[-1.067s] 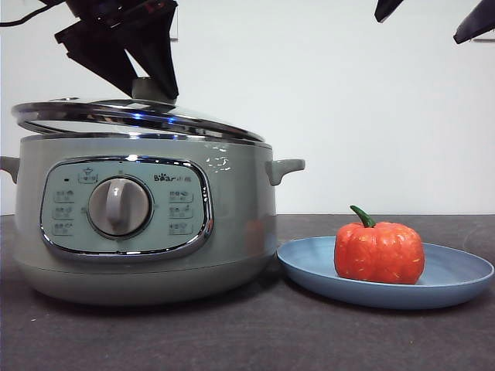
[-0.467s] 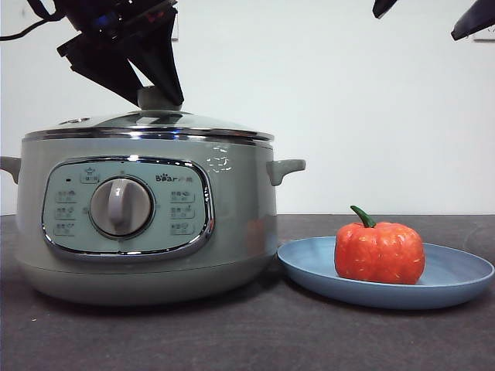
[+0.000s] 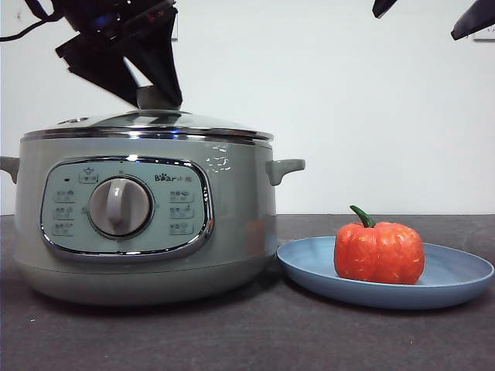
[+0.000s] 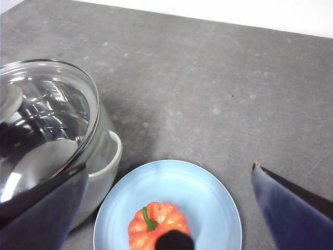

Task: Take the pumpkin out from the steamer,put the pumpkin in the blue plate,close the lid

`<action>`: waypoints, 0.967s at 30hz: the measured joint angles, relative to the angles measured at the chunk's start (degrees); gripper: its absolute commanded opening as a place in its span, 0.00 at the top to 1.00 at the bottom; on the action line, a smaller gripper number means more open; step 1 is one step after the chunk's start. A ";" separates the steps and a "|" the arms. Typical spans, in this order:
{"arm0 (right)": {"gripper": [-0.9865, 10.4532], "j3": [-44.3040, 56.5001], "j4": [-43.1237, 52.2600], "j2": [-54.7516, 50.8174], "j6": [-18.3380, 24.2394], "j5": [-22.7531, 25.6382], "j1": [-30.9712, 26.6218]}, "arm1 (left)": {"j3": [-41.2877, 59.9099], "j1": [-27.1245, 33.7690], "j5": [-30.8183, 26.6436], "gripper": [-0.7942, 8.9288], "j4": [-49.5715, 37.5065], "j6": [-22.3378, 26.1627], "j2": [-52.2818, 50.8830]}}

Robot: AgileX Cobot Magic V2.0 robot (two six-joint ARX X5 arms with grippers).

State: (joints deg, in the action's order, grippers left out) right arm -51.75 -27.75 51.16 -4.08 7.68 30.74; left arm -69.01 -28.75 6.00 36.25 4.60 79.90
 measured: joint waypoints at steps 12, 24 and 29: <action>0.39 0.00 0.15 0.00 -0.02 0.00 0.00 | -0.15 -0.02 0.02 0.56 0.92 -0.13 -0.66; 0.65 0.00 1.42 0.00 -0.02 -0.17 0.00 | -0.31 -0.02 -0.04 0.76 1.77 -1.22 -16.68; 0.92 0.00 1.64 0.00 -0.02 -0.17 0.00 | -0.33 -0.02 -3.13 0.93 3.04 -1.16 -23.15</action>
State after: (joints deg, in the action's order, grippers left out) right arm -51.75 -26.11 51.16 -4.10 7.51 30.74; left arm -69.34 -28.77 2.87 39.29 3.44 56.75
